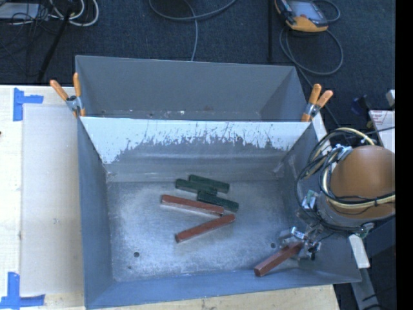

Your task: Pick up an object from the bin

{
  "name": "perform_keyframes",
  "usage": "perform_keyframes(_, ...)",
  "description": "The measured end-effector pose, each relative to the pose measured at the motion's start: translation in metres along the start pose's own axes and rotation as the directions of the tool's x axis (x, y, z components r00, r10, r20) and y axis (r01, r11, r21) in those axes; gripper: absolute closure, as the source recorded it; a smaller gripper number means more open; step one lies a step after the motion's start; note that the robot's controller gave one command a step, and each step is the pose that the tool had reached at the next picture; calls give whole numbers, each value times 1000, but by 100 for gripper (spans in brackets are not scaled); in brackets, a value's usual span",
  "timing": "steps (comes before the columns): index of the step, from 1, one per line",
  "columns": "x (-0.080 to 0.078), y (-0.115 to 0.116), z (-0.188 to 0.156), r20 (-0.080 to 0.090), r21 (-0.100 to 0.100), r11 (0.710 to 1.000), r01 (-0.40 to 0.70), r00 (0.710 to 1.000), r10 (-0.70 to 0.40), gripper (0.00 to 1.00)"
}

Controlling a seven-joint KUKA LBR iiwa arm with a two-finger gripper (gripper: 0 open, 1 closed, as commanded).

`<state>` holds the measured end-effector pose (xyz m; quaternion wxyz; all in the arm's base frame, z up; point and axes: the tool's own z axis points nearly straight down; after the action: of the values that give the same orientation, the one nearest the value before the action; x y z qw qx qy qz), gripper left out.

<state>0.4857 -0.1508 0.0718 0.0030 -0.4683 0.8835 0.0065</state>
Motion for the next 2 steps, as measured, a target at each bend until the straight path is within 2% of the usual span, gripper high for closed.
perform_keyframes(2,0,0,0,0,0,1000,-1,1000,1,100)
